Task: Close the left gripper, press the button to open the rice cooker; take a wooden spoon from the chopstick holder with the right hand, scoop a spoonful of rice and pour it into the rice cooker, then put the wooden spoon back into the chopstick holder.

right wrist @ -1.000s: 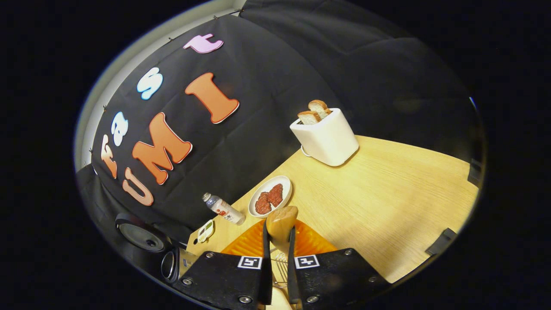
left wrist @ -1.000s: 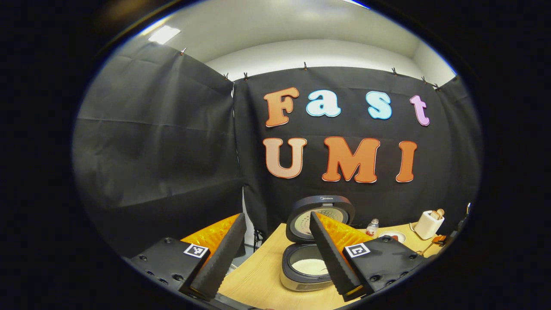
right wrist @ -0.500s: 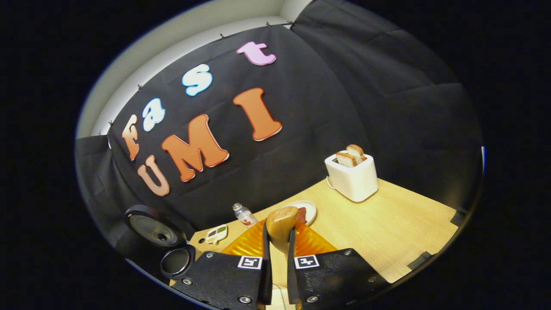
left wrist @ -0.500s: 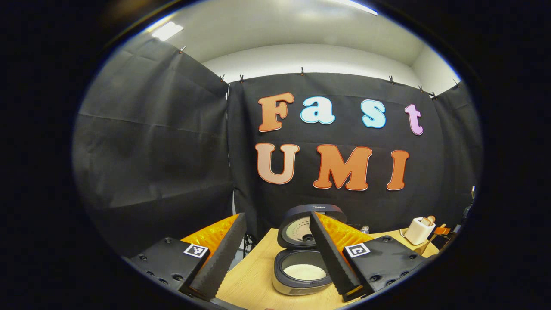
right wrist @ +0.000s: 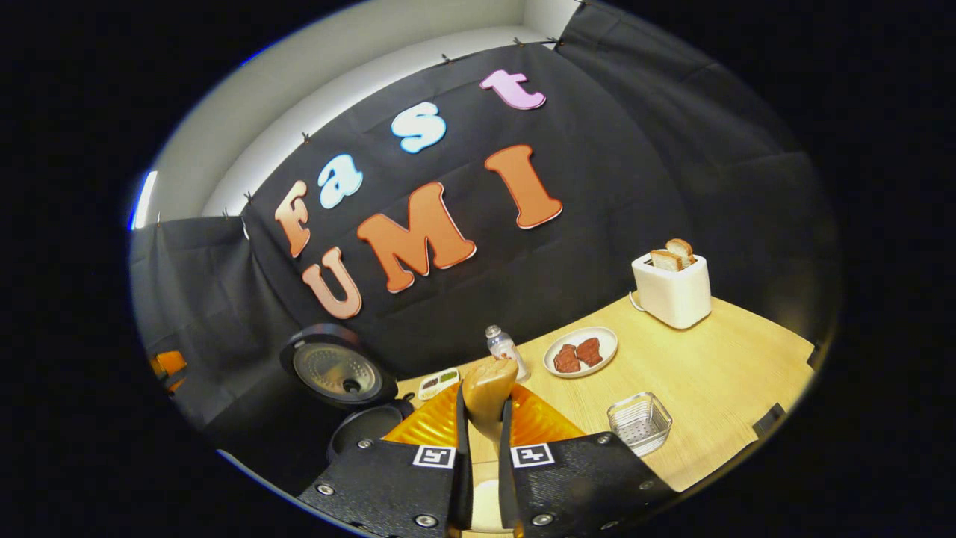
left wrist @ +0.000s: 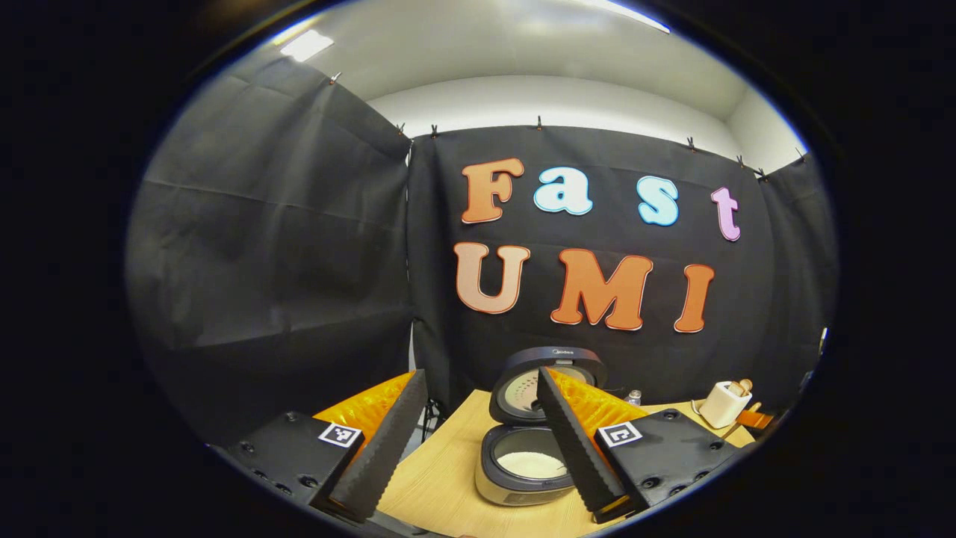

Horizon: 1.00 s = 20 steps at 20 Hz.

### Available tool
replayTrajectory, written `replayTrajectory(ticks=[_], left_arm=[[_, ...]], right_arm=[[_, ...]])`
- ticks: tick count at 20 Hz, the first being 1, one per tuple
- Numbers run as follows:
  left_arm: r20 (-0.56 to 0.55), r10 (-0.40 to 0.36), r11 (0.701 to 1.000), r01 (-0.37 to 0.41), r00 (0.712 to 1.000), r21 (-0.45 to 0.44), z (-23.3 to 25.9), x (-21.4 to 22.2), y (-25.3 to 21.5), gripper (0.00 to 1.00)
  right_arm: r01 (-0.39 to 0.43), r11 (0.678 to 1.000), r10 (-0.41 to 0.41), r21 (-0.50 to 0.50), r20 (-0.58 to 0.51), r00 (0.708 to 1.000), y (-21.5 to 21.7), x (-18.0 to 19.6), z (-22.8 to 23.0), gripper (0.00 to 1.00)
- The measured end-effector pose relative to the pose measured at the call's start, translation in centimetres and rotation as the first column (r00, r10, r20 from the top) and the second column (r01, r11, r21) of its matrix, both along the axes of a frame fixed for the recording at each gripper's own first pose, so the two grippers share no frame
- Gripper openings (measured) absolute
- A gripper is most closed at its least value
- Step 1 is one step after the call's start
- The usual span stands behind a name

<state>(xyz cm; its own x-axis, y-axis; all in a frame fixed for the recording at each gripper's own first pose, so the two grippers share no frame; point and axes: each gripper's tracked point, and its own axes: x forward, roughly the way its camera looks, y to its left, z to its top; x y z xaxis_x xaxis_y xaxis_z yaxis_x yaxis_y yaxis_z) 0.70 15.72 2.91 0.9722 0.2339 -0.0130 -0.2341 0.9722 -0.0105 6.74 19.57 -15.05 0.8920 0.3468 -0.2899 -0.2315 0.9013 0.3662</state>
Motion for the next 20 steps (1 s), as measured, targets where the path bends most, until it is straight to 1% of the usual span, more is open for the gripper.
replayTrajectory(ticks=[3,7,12,15,17,19,20], left_arm=[[-0.015,0.024,0.999,-0.024,1.000,0.033,-0.2,-0.7,0.7,0.99],[-0.038,0.052,0.997,-0.050,0.998,0.061,-0.6,-1.3,1.1,1.00],[-0.061,0.070,0.994,-0.064,0.996,0.092,-1.4,-1.6,1.6,1.00],[-0.069,0.070,0.994,-0.064,0.995,0.085,-1.7,-1.4,1.5,0.99],[-0.080,0.071,0.994,-0.064,0.994,0.084,-2.2,-1.5,1.4,0.99],[-0.088,0.075,0.994,-0.067,0.993,0.087,-2.5,-1.5,1.6,0.99],[-0.091,0.078,0.994,-0.070,0.993,0.089,-2.6,-1.6,1.7,0.99]], right_arm=[[-0.023,0.995,0.021,-0.095,-0.023,1.000,1.0,-0.6,-3.9,0.13],[-0.051,0.981,0.043,-0.189,-0.046,0.998,2.2,-1.0,-8.0,0.13],[-0.020,0.937,0.036,-0.348,0.040,0.999,1.7,-0.7,-9.2,0.13],[-0.017,0.931,0.033,-0.364,0.036,0.999,1.6,-0.7,-10.4,0.13],[-0.013,0.938,0.032,-0.347,0.047,0.998,2.1,-0.5,-10.7,0.13],[-0.018,0.952,0.028,-0.307,0.027,0.999,2.5,-0.3,-11.6,0.13],[-0.023,0.966,0.026,-0.259,0.010,1.000,2.9,-0.4,-11.8,0.13]])
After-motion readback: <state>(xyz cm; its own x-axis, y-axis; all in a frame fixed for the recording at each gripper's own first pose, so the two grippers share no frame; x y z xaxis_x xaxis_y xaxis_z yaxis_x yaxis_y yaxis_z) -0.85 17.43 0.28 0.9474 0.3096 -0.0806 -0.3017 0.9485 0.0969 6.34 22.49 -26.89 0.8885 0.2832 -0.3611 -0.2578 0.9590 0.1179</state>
